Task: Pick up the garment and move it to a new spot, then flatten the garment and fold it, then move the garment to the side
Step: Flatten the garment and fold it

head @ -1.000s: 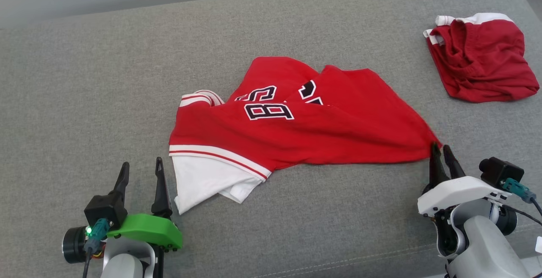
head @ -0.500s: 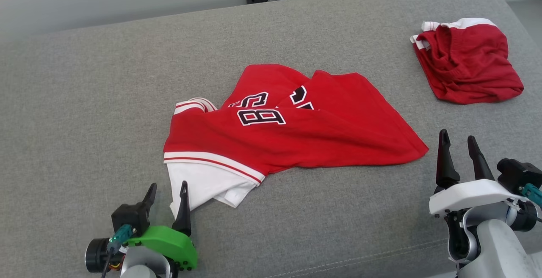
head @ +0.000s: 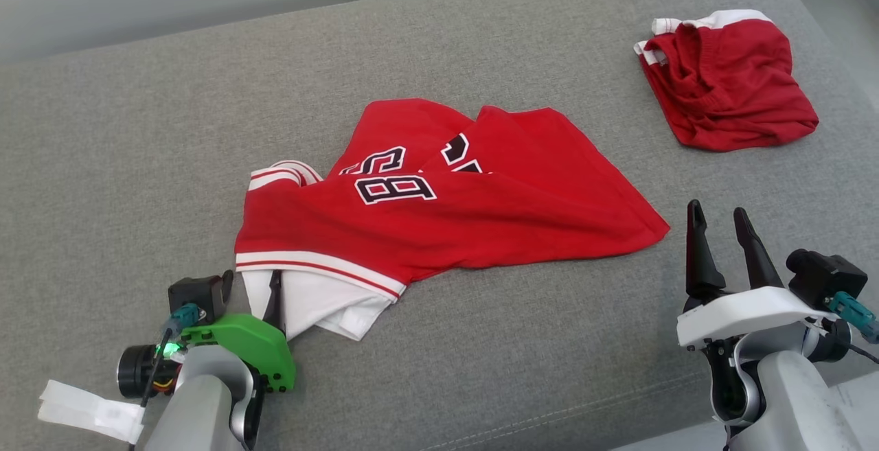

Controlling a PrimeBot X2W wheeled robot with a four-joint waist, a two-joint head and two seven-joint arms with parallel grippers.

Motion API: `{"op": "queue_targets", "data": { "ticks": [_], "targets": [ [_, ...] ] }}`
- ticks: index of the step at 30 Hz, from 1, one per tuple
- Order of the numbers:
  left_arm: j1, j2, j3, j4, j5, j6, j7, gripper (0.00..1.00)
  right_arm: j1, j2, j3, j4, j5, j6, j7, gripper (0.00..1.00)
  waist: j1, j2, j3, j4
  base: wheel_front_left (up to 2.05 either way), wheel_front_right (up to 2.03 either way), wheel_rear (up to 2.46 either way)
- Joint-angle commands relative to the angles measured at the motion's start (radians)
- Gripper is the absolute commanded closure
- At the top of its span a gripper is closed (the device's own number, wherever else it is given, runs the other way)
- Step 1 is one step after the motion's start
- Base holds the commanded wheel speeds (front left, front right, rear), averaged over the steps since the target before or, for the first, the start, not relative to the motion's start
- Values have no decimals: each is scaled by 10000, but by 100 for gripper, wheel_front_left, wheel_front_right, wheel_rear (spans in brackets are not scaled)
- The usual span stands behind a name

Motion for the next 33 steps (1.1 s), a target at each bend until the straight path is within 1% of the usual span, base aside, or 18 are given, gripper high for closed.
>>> {"op": "queue_targets", "data": {
  "ticks": [1,2,3,6,9,16,18,21,23,24,25,28,33],
  "targets": [
    [-208,79,13,183,-114,-25,-40,21,125,-10,9,-53,87,-16,-8,0,0,95,71,-117,0,0,0],
    [-311,86,-13,356,-99,-56,-78,66,127,-13,13,-66,100,-16,-14,0,0,95,86,-155,0,0,0],
    [-411,81,-45,475,-91,-109,-168,100,131,-13,-1,-83,109,-16,-23,0,0,95,97,-185,0,0,0],
    [-688,72,-49,575,-84,-126,-545,100,166,-11,-48,-138,106,-16,-45,0,0,95,129,-240,0,0,0],
    [-912,103,-11,292,30,14,-830,100,178,-9,-85,-198,107,-16,-65,0,0,95,184,-247,0,0,0],
    [-1515,327,-16,-574,468,162,-943,100,-98,-10,38,-254,198,-16,-90,0,0,95,503,-344,0,0,0],
    [-1729,371,-92,-607,591,115,-938,100,-191,-11,101,-244,220,-16,-89,0,0,95,631,-422,0,0,0],
    [-2139,357,-249,-136,667,-19,-940,100,-326,-11,209,-140,275,-16,-102,0,0,95,788,-554,0,0,0],
    [-2382,371,-310,319,706,-25,-939,59,-422,-9,310,-61,317,-16,-115,0,0,95,865,-654,0,0,0],
    [-2506,393,-329,490,719,-25,-941,31,-465,-11,336,-29,337,-16,-123,0,0,95,890,-691,0,0,0],
    [-2611,412,-315,610,718,-24,-941,0,-488,-11,355,1,344,-16,-129,0,0,95,909,-717,0,0,0],
    [-2702,423,-182,569,615,-45,-941,0,-474,-11,296,48,345,-16,-139,0,0,95,921,-738,0,0,0],
    [-2300,534,88,-199,542,-135,-942,0,-299,-9,56,31,213,-15,-135,0,0,95,773,-550,0,0,0]
  ]
}}
